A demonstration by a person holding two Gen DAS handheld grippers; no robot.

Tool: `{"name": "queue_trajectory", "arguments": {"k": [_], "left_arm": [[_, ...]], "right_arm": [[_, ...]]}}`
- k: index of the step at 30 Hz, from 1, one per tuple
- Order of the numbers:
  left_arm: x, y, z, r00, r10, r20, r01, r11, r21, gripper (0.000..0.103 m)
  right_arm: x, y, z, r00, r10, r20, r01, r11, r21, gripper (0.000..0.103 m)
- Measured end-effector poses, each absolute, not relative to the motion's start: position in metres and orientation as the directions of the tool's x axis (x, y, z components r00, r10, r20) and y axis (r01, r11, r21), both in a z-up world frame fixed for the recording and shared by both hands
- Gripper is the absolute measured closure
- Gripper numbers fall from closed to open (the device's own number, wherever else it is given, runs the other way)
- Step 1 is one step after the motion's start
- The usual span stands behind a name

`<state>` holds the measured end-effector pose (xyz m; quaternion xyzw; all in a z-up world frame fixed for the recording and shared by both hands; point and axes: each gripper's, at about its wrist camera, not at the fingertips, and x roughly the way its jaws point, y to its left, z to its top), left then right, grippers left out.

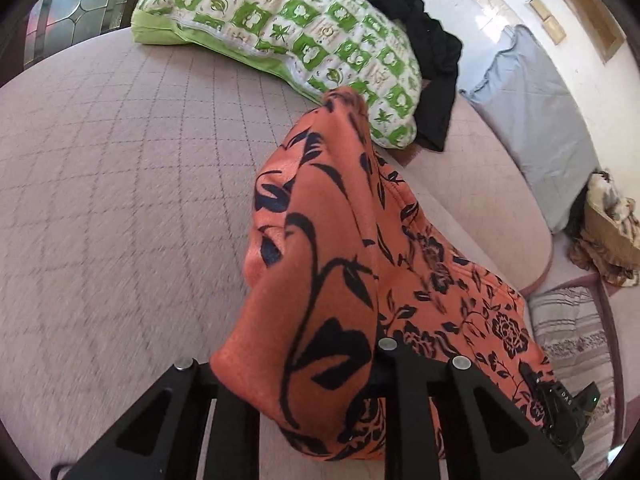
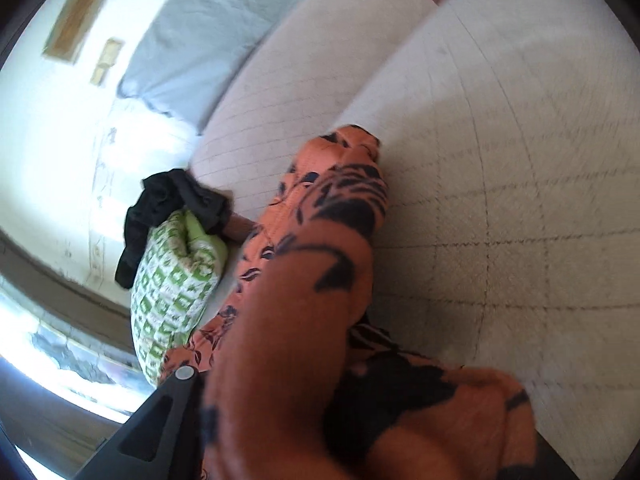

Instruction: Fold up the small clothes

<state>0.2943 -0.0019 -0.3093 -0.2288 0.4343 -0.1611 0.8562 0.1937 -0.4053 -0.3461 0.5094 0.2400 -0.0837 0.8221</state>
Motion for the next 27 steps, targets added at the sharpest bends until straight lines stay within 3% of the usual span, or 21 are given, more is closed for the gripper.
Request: {"name": "queue_trajectory", "arguments": {"k": [7,11,13,14,16,17,20,27], "left_arm": [[0.219,0.034,-0.304,0.548,-0.482,-0.684,0.027,0.827,-0.561,0.081],[0.204,0.045,-0.338,0.456,-0.451,-0.767,-0.104,0.829,-0.549,0.065],[0.201,0.047,-0.334,0.479,-0.456,-0.75,-0.103,0.819,-0.564,0.063],[0.201,0.045,-0.328,0.477,-0.438,-0.762,-0.085,0.84,-0.536,0.056],[0.197,0.038,-0.318,0.518,-0.353,-0.779,-0.055,0.895,-0.442,0.046],[0.194,0.036,-0.315,0.544,-0.313,-0.779,-0.057,0.912,-0.406,0.042],[0.19,0.032,-0.31,0.577,-0.28,-0.767,-0.054,0.924,-0.378,0.042],[0.186,0.018,-0.304,0.608,-0.172,-0.775,-0.054,0.965,-0.256,0.041]], "right_arm": [[0.132,-0.392,-0.308,0.88,0.166,-0.444,0.303,0.523,0.797,0.078],[0.09,-0.386,-0.325,0.85,0.199,-0.488,0.329,0.524,0.786,0.074],[0.082,-0.389,-0.354,0.794,0.225,-0.564,0.406,0.494,0.768,0.068],[0.079,-0.391,-0.37,0.75,0.242,-0.616,0.463,0.472,0.75,0.068],[0.065,-0.403,-0.388,0.787,0.292,-0.543,0.424,0.383,0.821,0.066],[0.056,-0.408,-0.388,0.793,0.291,-0.535,0.428,0.359,0.829,0.057],[0.031,-0.423,-0.371,0.809,0.196,-0.555,0.456,0.387,0.801,0.04],[-0.019,-0.448,-0.329,0.855,0.034,-0.518,0.441,0.477,0.76,0.04]]}}
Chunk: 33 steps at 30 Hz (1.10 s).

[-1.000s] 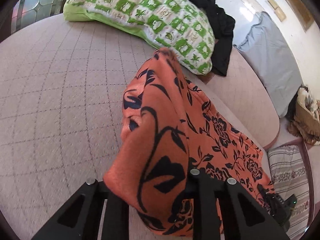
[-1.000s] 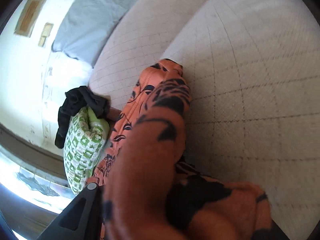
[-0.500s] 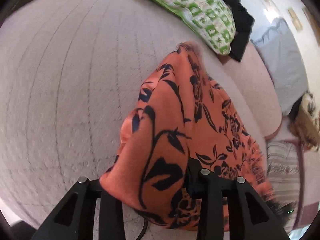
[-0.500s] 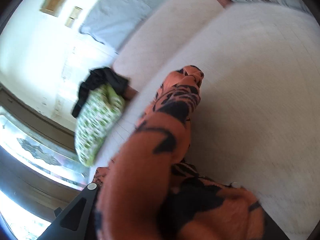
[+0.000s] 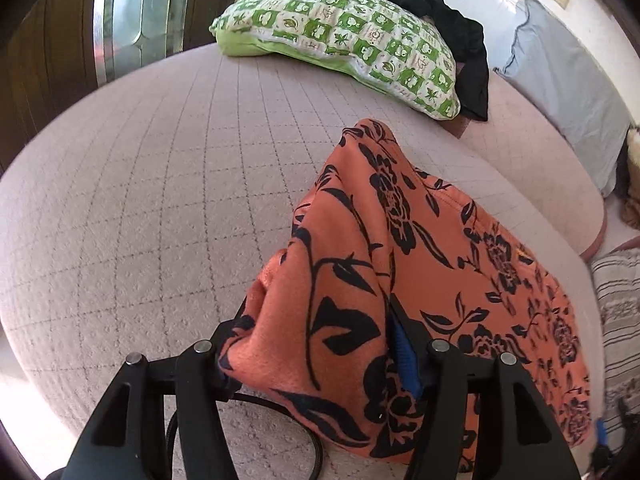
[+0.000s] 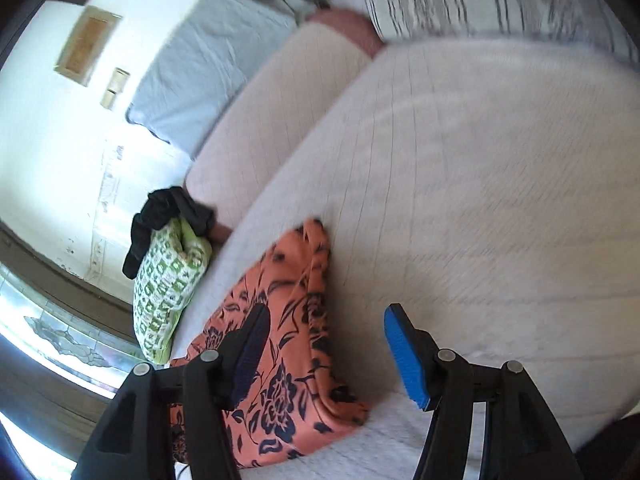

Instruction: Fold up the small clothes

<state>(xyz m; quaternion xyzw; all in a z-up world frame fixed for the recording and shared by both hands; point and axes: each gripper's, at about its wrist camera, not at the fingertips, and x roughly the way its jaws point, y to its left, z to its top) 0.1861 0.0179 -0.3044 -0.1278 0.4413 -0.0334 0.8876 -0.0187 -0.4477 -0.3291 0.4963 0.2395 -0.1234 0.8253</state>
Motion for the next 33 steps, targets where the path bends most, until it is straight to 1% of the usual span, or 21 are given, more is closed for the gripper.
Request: {"name": "queue_trajectory", "arguments": {"k": [4,7,10,13,17,20,22,24,25,26,29,33], "left_arm": [[0.181,0.008,-0.3,0.632,-0.112,-0.767,-0.044,0.983,-0.18,0.04],[0.178,0.006,-0.297,0.648,-0.09,-0.757,-0.031,0.989,-0.144,0.04],[0.177,0.009,-0.295,0.658,-0.078,-0.749,-0.04,0.99,-0.138,0.039],[0.175,0.011,-0.291,0.678,-0.059,-0.732,-0.048,0.991,-0.124,0.037],[0.173,0.006,-0.286,0.699,-0.021,-0.715,-0.043,0.996,-0.072,0.036],[0.17,0.002,-0.28,0.729,0.028,-0.684,-0.052,0.998,-0.016,0.036],[0.166,0.002,-0.276,0.747,0.053,-0.662,-0.061,0.998,0.011,0.034],[0.164,0.001,-0.272,0.764,0.071,-0.641,-0.068,0.997,0.03,0.031],[0.162,0.002,-0.27,0.772,0.084,-0.63,-0.075,0.996,0.041,0.031],[0.161,0.002,-0.268,0.778,0.092,-0.622,-0.08,0.996,0.047,0.031],[0.16,0.002,-0.263,0.791,0.109,-0.602,-0.093,0.994,0.058,0.031],[0.157,0.005,-0.258,0.801,0.126,-0.585,-0.111,0.992,0.062,0.031]], "right_arm": [[-0.012,-0.435,-0.305,0.861,0.033,-0.507,0.405,0.56,0.723,0.04],[0.016,-0.403,-0.293,0.852,0.1,-0.514,0.338,0.645,0.685,0.04],[0.045,-0.363,-0.286,0.831,0.146,-0.538,0.277,0.73,0.625,0.042],[0.067,-0.329,-0.284,0.819,0.193,-0.54,0.207,0.779,0.592,0.046],[0.094,-0.293,-0.284,0.794,0.237,-0.56,0.139,0.826,0.546,0.051],[0.108,-0.274,-0.291,0.767,0.248,-0.592,0.109,0.859,0.501,0.051],[0.121,-0.265,-0.306,0.716,0.257,-0.649,0.112,0.876,0.47,0.051],[0.13,-0.261,-0.335,0.627,0.276,-0.729,0.132,0.884,0.448,0.052],[0.129,-0.261,-0.345,0.623,0.275,-0.732,0.124,0.89,0.439,0.052],[0.124,-0.261,-0.344,0.655,0.264,-0.708,0.109,0.894,0.434,0.053],[0.123,-0.259,-0.344,0.649,0.256,-0.716,0.107,0.901,0.419,0.052],[0.122,-0.263,-0.349,0.664,0.28,-0.694,0.101,0.885,0.454,0.052]]}}
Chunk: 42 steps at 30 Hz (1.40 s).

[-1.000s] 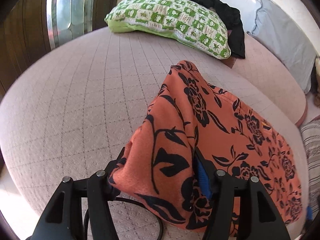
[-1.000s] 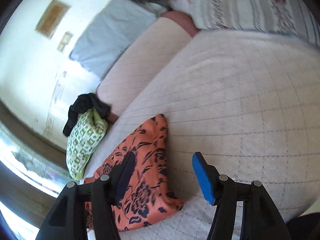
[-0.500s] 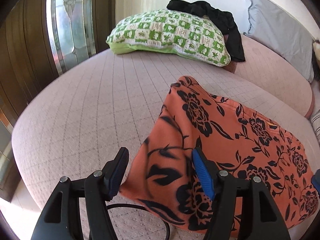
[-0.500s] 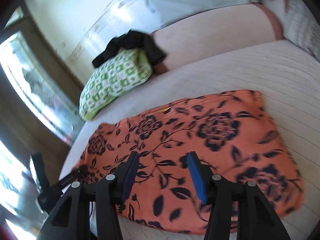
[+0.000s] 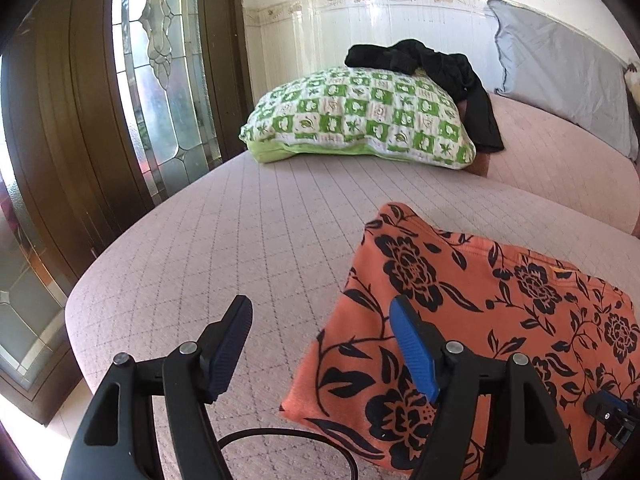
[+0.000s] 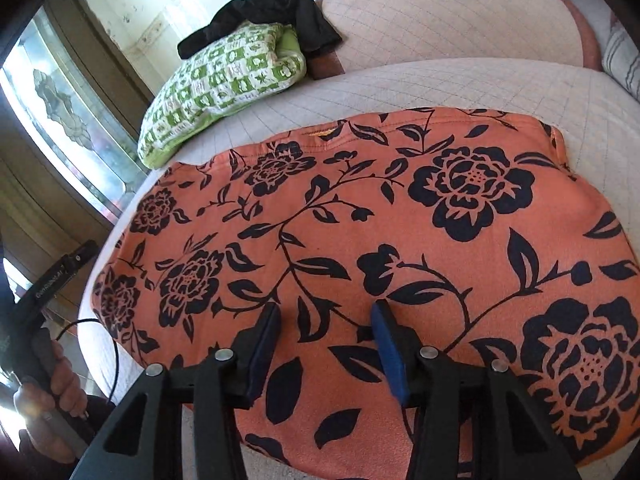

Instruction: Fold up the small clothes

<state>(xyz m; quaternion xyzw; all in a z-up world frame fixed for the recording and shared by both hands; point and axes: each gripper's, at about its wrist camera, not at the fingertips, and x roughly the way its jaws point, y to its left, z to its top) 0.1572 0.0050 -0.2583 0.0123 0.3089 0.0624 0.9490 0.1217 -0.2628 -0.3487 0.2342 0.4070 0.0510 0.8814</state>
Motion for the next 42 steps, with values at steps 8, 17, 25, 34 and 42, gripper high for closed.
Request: {"name": "queue_trajectory", "arguments": {"k": [8,17,25,34,42], "left_arm": [[0.158,0.019,-0.253,0.806,0.146,-0.574,-0.156,0.987,0.031,0.03],[0.16,0.02,-0.255,0.8,0.147,-0.582,-0.162,0.986,0.026,0.03],[0.16,0.018,-0.257,0.793,0.161,-0.587,-0.163,0.985,0.051,0.03],[0.16,0.061,-0.284,0.626,-0.038,-0.779,-0.196,0.959,-0.204,0.03],[0.15,0.057,-0.311,0.522,-0.27,-0.809,-0.239,0.864,-0.443,0.031]], "right_arm": [[0.118,-0.26,-0.346,0.675,0.267,-0.688,0.092,0.895,0.437,0.052],[0.118,-0.262,-0.347,0.68,0.272,-0.68,0.086,0.893,0.443,0.051],[0.12,-0.263,-0.347,0.678,0.28,-0.68,0.089,0.887,0.453,0.05],[0.122,-0.265,-0.346,0.664,0.291,-0.688,0.109,0.874,0.474,0.05],[0.124,-0.271,-0.346,0.641,0.328,-0.694,0.141,0.838,0.527,0.05]]}}
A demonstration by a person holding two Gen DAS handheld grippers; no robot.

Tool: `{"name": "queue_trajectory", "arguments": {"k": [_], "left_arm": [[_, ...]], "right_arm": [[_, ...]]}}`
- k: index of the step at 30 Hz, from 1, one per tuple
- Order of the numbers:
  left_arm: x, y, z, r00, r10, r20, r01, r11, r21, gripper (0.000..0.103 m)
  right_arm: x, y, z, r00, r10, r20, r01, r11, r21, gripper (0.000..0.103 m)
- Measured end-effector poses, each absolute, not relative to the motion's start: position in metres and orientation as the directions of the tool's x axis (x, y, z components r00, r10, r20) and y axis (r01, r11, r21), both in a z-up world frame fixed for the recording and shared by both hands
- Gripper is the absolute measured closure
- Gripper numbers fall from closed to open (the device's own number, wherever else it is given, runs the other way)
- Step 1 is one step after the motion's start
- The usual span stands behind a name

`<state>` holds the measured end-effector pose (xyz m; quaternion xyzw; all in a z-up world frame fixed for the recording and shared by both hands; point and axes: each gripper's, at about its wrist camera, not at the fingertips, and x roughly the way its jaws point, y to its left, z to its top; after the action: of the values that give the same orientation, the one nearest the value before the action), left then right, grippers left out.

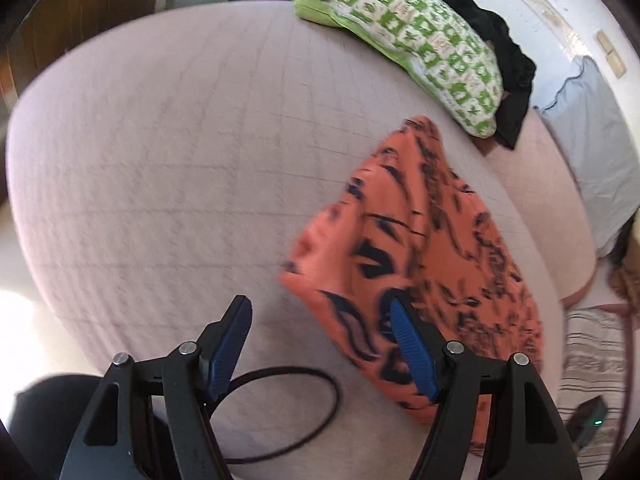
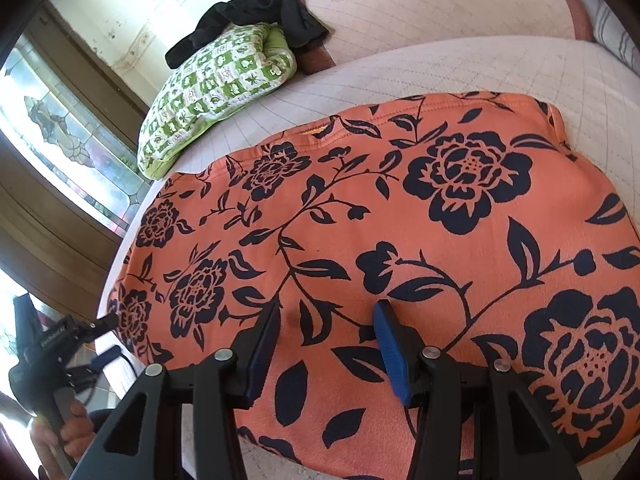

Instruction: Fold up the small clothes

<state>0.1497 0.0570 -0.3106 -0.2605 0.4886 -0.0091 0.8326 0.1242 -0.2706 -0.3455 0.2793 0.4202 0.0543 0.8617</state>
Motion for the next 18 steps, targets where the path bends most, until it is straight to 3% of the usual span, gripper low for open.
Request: {"name": "queue_trajectory", "arguments": {"k": [6,10,13,14,17,18], "left_arm": [[0.183,0.039,-0.327,0.456,-0.292,-0.841,-0.252,0.864,-0.437,0.03],[0.196,0.041,-0.324,0.508,-0.295,-0.81,-0.277,0.834,-0.477,0.027],[0.205,0.041,-0.325,0.49,-0.276,-0.827,-0.302,0.836,-0.458,0.065],[0.207,0.039,-0.324,0.483,-0.281,-0.829,-0.297,0.838,-0.457,0.071],[0.202,0.026,-0.307,0.515,-0.229,-0.826,-0.245,0.884,-0.398,0.076],[0.199,0.018,-0.298,0.535,-0.204,-0.82,-0.212,0.907,-0.364,0.077]], "right_arm": [[0.121,-0.276,-0.346,0.635,0.362,-0.683,0.148,0.81,0.567,0.05],[0.121,-0.278,-0.346,0.629,0.376,-0.681,0.154,0.798,0.582,0.05],[0.121,-0.281,-0.346,0.625,0.39,-0.677,0.158,0.786,0.598,0.051],[0.121,-0.282,-0.346,0.624,0.396,-0.674,0.157,0.781,0.604,0.054],[0.119,-0.288,-0.345,0.623,0.403,-0.67,0.17,0.766,0.619,0.074],[0.118,-0.292,-0.346,0.625,0.41,-0.665,0.182,0.751,0.634,0.076]]}}
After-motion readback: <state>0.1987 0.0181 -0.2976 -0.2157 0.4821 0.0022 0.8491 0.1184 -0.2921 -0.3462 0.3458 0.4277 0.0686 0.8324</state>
